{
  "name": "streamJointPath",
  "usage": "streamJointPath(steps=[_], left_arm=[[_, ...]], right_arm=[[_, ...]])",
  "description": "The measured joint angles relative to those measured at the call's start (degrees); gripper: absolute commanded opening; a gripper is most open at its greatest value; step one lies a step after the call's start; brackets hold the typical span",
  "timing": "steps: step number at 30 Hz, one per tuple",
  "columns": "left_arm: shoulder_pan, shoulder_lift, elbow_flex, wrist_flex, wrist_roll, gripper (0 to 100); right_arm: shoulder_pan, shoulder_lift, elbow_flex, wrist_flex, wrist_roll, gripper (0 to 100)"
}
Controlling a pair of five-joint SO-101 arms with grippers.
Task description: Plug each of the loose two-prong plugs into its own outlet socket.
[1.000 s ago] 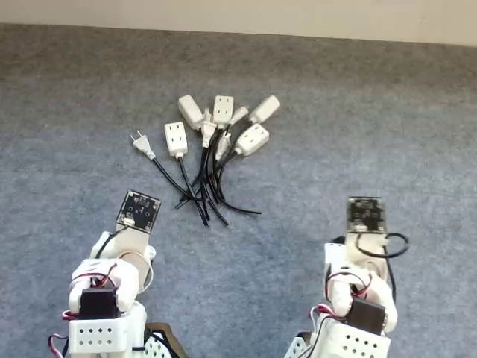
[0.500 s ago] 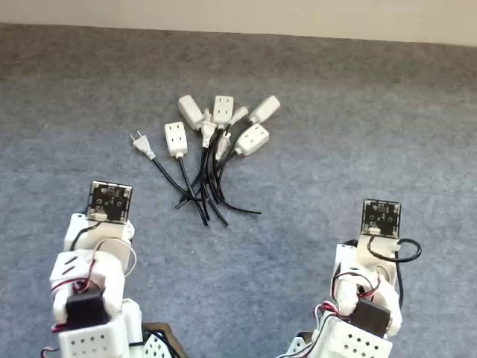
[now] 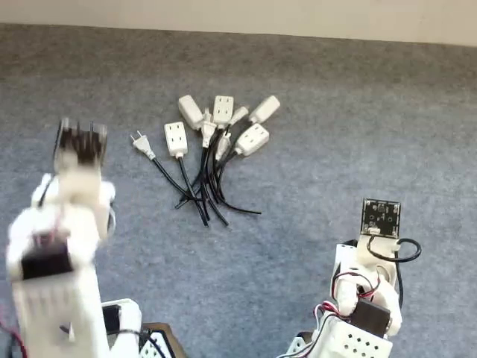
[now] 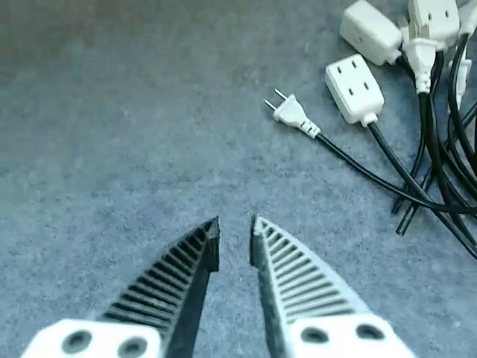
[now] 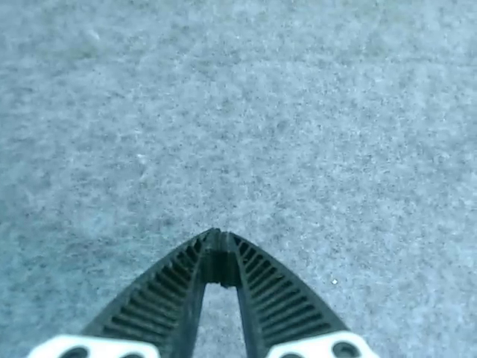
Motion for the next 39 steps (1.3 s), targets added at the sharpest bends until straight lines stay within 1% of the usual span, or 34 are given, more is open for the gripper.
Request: streamJointPath(steps=[3, 7, 13, 15, 18, 26, 29, 35, 39], left_arm=[[0.26, 18.02, -11.87, 0.88, 0.00, 13], [3.52, 38.51, -28.22, 2.99, 0.00, 14], [11.16, 60.75, -47.91, 3.25, 0.00, 14], [13.01, 66.64, -53.89, 3.25, 1.41, 14], [14.59, 74.99, -62.24, 3.43, 4.66, 14], [15.56, 95.56, -79.65, 5.45, 11.69, 14], [16.00, 101.10, -86.77, 7.30, 12.48, 14], [16.79, 109.71, -100.66, 13.98, 12.66, 14], [17.49, 114.11, -107.43, 17.76, 15.74, 14]], right_arm=[[0.00, 0.00, 0.00, 0.00, 0.00, 0.9], [0.00, 0.00, 0.00, 0.00, 0.18, 0.9], [0.00, 0.00, 0.00, 0.00, 0.35, 0.9], [0.00, 0.00, 0.00, 0.00, 0.35, 0.9], [0.00, 0.00, 0.00, 0.00, 1.93, 0.9], [-1.76, 0.00, 0.00, 0.00, 2.81, 0.9], [-2.11, 0.00, 0.00, 0.00, 2.90, 0.9], [-2.11, 0.00, 0.00, 0.00, 2.90, 0.9], [-2.11, 0.00, 0.00, 0.00, 2.90, 0.9]])
